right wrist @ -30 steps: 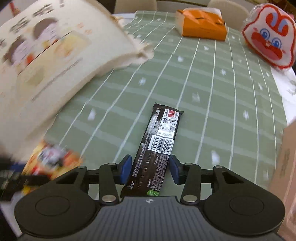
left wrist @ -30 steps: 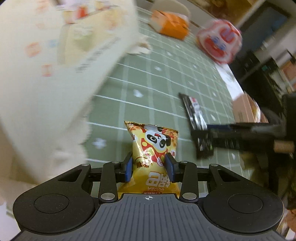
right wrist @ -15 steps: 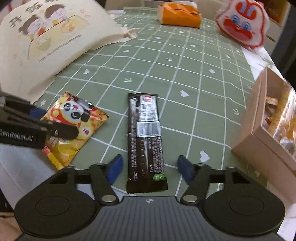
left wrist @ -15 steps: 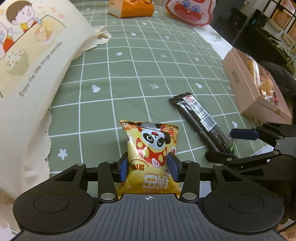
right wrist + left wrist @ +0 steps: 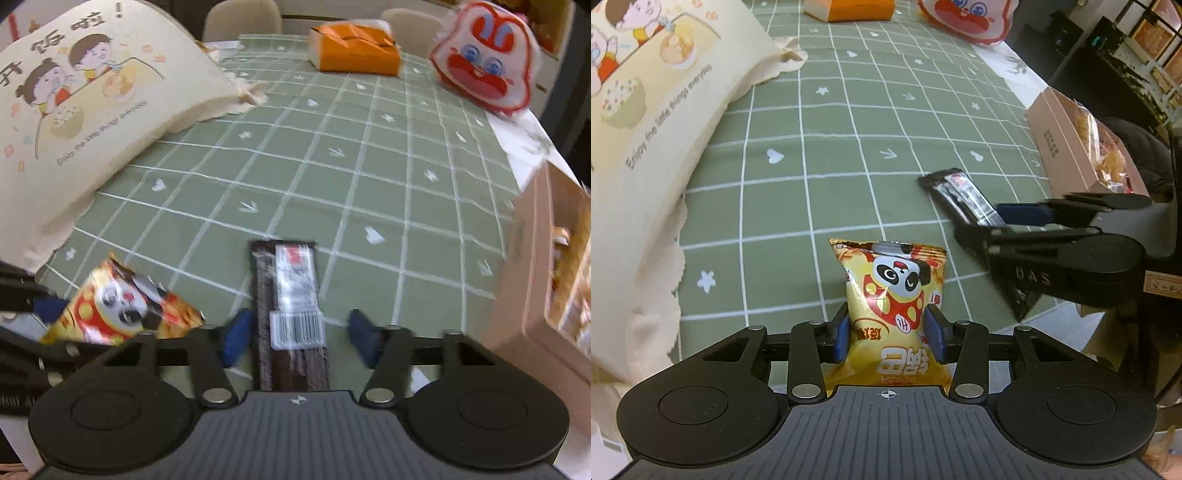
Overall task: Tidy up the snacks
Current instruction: 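Carry panda packet and chocolate bar in both grippers over the pink box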
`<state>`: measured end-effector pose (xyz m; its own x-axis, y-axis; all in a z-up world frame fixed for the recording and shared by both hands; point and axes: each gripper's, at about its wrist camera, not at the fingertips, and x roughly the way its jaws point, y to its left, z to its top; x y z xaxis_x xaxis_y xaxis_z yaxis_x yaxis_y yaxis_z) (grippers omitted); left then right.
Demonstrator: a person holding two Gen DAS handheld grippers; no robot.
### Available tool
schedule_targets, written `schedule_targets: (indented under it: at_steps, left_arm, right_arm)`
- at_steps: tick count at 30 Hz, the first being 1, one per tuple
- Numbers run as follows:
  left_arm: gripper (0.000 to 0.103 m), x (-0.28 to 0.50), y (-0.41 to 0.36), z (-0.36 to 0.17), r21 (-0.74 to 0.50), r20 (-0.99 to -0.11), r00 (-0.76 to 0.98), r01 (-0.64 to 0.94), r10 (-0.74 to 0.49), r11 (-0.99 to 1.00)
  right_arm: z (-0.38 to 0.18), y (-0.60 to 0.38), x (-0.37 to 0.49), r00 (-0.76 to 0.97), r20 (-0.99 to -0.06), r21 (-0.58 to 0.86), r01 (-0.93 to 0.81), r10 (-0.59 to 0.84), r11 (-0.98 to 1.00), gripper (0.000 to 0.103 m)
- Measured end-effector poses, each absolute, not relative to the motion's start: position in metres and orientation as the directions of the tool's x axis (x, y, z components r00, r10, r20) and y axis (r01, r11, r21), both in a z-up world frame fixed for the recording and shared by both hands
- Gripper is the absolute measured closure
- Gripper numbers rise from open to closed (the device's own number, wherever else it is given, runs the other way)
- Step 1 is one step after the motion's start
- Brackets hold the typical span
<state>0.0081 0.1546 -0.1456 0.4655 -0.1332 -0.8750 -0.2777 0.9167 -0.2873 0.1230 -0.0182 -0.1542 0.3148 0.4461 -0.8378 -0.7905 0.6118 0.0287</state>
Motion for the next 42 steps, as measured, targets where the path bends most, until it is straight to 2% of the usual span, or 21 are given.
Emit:
schedule_targets:
  at_steps: [1, 9, 18, 21, 25, 30, 34, 37, 42]
  left_arm:
    - [0.058, 0.007, 0.155, -0.145, -0.297, -0.874, 0.464, -0.275, -0.144, 0.914]
    - [0.06, 0.006, 0.135, -0.135, -0.357, -0.857, 0.448, -0.161, -0.254, 0.92]
    - [0.061, 0.033, 0.09, -0.109, -0.454, -0.795, 0.426, 0.056, -0.433, 0.889]
    - [0.061, 0.053, 0.08, -0.078, -0.469, -0.742, 0.478, 0.131, -0.47, 0.873]
    - [0.061, 0.085, 0.072, -0.018, -0.465, -0.632, 0.591, 0.228, -0.502, 0.855]
    - [0.061, 0.135, 0.058, 0.056, -0.34, -0.52, 0.734, 0.292, -0.437, 0.894]
    - [0.061, 0.179, 0.039, 0.066, -0.263, -0.549, 0.752, 0.26, -0.365, 0.929]
    - [0.061, 0.206, 0.021, 0.049, -0.253, -0.593, 0.721, 0.256, -0.359, 0.933]
    - [0.061, 0.239, 0.014, -0.002, -0.416, -0.626, 0.642, 0.205, -0.443, 0.886]
  right_arm:
    - [-0.152, -0.015, 0.122, 0.307, -0.842, 0.029, -0.795, 0.444, 0.606, 0.063]
    - [-0.126, -0.056, 0.099, 0.287, -0.835, 0.089, -0.771, 0.469, 0.63, 0.063]
    - [-0.085, -0.147, 0.096, 0.364, -0.817, 0.156, -0.606, 0.447, 0.78, 0.063]
    - [-0.058, -0.182, 0.097, 0.445, -0.78, 0.149, -0.55, 0.44, 0.821, 0.064]
    - [0.002, -0.223, 0.104, 0.608, -0.673, 0.115, -0.476, 0.421, 0.872, 0.064]
    - [0.08, -0.251, 0.115, 0.764, -0.498, 0.044, -0.449, 0.41, 0.892, 0.064]
    - [0.118, -0.268, 0.133, 0.82, -0.403, 0.022, -0.435, 0.406, 0.9, 0.064]
    - [0.124, -0.275, 0.145, 0.836, -0.383, 0.007, -0.421, 0.392, 0.907, 0.064]
    - [0.112, -0.288, 0.167, 0.811, -0.419, 0.033, -0.436, 0.408, 0.9, 0.064]
